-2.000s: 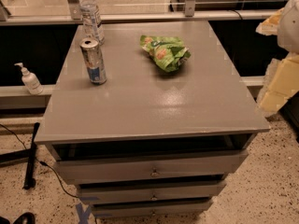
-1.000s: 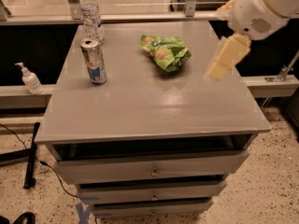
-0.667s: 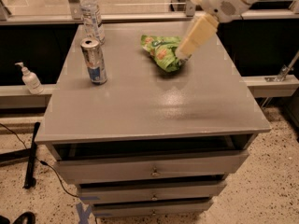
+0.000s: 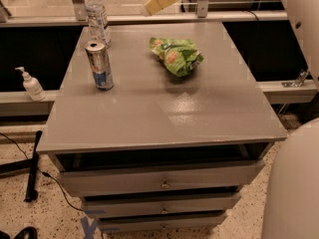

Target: Move blue plastic bottle near green rice chip bag

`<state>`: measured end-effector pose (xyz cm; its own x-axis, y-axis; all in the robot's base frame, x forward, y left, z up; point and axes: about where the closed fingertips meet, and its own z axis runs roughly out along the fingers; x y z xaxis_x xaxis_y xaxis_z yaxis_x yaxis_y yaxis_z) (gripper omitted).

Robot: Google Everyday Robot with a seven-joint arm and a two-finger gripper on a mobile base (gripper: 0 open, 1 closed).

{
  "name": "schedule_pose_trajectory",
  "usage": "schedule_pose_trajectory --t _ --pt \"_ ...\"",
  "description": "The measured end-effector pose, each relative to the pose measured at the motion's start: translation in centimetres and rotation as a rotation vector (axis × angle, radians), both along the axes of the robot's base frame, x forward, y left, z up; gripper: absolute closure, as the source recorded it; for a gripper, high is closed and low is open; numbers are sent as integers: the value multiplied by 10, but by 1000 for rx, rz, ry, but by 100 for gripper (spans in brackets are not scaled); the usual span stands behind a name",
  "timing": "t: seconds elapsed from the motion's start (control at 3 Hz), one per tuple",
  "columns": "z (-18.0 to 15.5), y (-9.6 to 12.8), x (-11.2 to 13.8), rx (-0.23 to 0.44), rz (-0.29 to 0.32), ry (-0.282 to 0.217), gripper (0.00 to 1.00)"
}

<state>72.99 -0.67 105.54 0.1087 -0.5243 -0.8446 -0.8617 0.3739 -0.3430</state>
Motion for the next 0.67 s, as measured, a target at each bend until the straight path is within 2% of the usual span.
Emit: schedule_pose_trajectory --t 0.33,0.67 --pt "-1 1 0 -1 1 2 0" --pt "-6 13 11 51 -25 7 0"
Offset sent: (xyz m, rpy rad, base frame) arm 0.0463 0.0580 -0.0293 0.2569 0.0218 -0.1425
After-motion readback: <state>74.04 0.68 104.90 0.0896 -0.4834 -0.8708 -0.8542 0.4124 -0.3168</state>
